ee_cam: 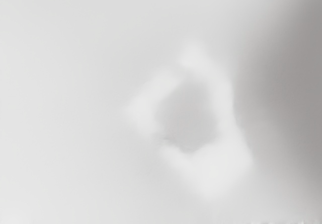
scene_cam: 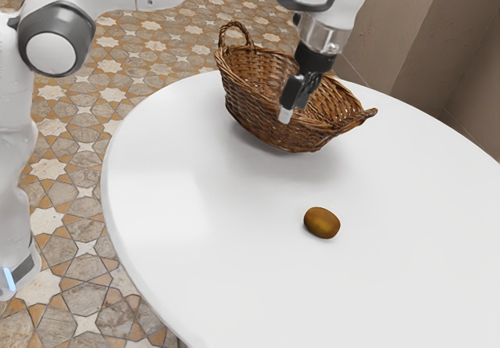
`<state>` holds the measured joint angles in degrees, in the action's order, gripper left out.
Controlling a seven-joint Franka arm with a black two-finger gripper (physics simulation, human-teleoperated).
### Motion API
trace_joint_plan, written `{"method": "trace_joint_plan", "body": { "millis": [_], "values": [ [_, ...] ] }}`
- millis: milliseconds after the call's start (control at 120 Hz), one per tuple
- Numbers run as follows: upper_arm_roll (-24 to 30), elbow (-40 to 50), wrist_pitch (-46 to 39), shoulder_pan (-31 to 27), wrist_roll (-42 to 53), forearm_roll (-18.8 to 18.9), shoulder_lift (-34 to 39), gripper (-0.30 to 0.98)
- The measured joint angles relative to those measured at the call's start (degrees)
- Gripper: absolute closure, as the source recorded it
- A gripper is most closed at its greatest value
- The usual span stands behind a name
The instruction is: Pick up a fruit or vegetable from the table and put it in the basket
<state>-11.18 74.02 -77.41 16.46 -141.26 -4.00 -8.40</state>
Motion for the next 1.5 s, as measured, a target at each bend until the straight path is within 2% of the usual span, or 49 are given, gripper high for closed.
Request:
{"method": "trace_joint_plan", "body": {
  "millis": [133, 250, 458, 575, 767, 1017, 1400, 1500],
  "values": [
    [0.31, 0.00, -0.15, 1.86, -1.38, 0.23, -0.15, 0.00],
    [0.18, 0.31, 0.39, 2.77, -1.27, -0.91, 3.07, 0.00],
    [2.03, -2.15, -0.66, 2.59, 0.77, -3.58, -9.24, 0.00],
    [2.65, -2.51, -3.21, 2.60, 1.68, -6.06, -12.41, 0.00],
    [1.68, 0.60, -6.75, 2.50, 3.15, -9.53, -11.66, 0.00],
    [1.25, 4.66, -9.05, -1.27, 5.16, -10.44, -9.81, 0.00],
    [2.99, 5.05, -16.51, -1.49, 7.59, -11.79, -14.75, 0.00],
    [2.91, 5.98, -17.61, -3.31, 8.59, -12.46, -14.73, 0.00]
  ]
}}
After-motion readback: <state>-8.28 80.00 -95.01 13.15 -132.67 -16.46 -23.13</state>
